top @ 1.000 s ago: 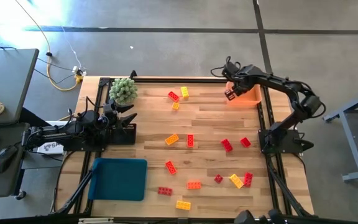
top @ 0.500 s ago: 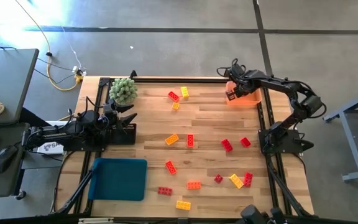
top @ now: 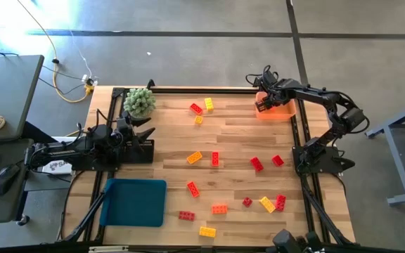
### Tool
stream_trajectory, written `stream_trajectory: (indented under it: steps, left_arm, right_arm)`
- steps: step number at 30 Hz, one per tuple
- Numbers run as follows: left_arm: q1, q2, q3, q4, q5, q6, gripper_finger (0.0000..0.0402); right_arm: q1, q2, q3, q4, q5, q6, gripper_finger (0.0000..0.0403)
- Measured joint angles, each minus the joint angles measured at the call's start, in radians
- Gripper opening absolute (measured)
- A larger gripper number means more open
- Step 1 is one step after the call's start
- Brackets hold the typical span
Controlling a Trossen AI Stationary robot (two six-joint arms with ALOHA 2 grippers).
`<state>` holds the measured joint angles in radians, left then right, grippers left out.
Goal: Sort & place blocks by color
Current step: Put the orange game piece into the orange bin, then put the yellow game piece into the black bin
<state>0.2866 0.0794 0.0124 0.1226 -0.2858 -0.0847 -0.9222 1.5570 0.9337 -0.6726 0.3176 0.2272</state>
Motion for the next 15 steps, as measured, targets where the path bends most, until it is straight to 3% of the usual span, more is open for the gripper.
stream_trajectory:
  steps: [5,15]
  left_arm:
    - [0.0,0.002,0.006,-0.001,-0.065,0.002,0.0239]
    - [0.0,0.071,0.125,0.0,-0.067,0.072,0.0239]
  right_arm:
    - [0.0,0.0,0.03,-0.023,-0.013,0.0,0.0177]
    - [0.024,0.0,0.128,-0.095,-0.062,0.008,0.0181]
